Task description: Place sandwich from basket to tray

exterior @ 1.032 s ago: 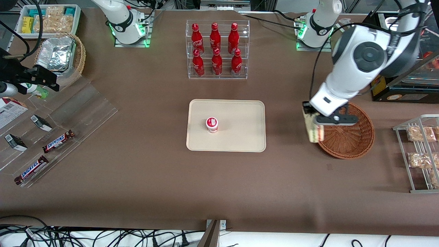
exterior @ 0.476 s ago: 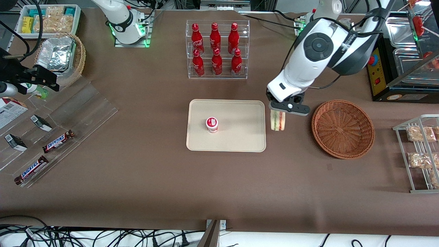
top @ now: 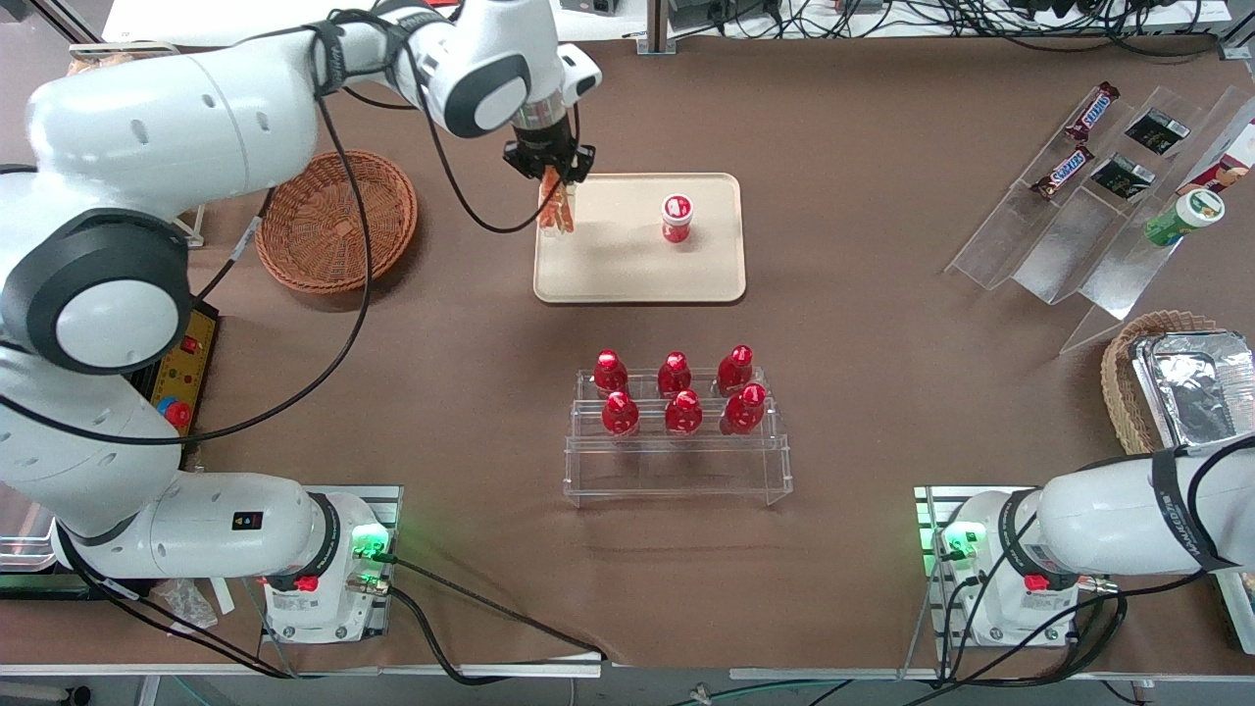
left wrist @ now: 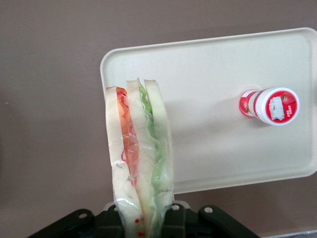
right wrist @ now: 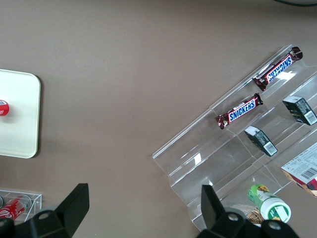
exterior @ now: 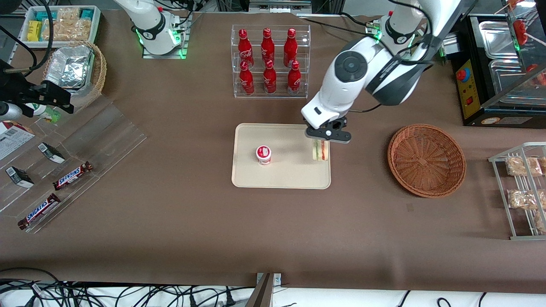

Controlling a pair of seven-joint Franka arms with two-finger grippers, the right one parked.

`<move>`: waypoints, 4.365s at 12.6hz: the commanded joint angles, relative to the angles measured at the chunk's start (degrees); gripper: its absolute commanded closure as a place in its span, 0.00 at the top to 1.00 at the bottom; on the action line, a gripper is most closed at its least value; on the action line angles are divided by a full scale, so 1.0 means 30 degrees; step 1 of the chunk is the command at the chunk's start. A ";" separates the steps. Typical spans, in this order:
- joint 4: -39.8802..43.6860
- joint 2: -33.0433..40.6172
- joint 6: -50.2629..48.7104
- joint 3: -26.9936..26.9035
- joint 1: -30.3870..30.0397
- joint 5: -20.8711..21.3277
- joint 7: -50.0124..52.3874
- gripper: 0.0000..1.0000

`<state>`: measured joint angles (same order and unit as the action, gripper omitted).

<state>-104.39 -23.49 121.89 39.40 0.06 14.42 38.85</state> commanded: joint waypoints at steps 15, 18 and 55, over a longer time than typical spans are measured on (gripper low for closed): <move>0.0608 -0.5557 0.2350 -0.0069 0.1181 0.6474 0.3340 0.34; 0.0608 -0.5499 0.2058 -0.0069 0.1181 0.6474 0.3950 0.89; 0.5587 0.6513 -1.1623 -0.9385 -0.1720 -0.5244 -1.2507 1.00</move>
<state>-88.29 -4.74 88.54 12.54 -5.74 0.36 3.91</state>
